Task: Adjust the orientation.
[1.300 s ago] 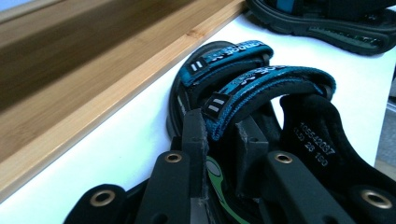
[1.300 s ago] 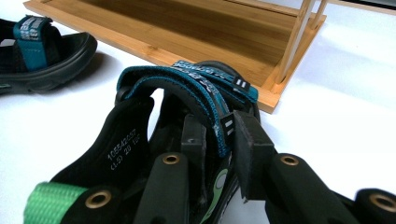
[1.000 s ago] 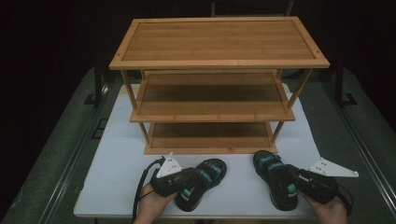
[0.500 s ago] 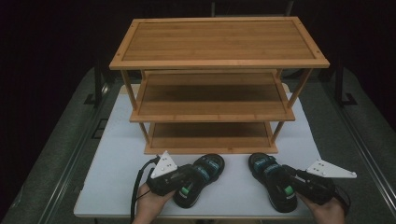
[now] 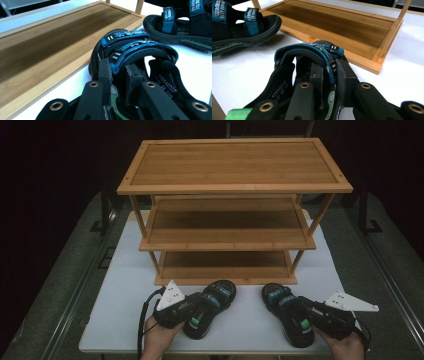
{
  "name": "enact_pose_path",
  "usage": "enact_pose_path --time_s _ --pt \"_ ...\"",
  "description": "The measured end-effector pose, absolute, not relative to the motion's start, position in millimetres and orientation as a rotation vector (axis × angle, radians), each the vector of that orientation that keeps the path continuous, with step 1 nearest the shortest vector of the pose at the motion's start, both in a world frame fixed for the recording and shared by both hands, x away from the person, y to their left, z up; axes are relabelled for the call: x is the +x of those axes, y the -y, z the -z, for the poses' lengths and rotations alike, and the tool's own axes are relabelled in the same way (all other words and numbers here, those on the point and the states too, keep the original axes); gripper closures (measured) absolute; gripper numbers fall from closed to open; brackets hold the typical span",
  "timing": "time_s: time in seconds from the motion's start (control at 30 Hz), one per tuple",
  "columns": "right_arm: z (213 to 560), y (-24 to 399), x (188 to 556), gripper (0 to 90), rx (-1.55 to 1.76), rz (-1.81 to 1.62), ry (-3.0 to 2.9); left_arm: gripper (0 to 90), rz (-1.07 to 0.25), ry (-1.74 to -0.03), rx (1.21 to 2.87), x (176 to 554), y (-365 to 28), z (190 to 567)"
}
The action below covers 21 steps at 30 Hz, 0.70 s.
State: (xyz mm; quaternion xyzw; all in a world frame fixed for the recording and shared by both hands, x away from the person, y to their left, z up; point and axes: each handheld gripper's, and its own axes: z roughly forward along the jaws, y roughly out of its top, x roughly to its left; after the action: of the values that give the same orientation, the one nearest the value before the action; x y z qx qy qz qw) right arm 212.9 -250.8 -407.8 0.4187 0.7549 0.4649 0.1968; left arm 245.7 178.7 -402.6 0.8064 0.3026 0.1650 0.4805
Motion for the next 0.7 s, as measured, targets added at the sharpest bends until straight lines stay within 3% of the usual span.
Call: enact_pose_path --time_s 0.7 --pt "400.6 219.9 217.1 75.9 1.136 -1.333 -2.082 78.5 -0.447 -0.792 1.926 250.4 -188.9 401.1"
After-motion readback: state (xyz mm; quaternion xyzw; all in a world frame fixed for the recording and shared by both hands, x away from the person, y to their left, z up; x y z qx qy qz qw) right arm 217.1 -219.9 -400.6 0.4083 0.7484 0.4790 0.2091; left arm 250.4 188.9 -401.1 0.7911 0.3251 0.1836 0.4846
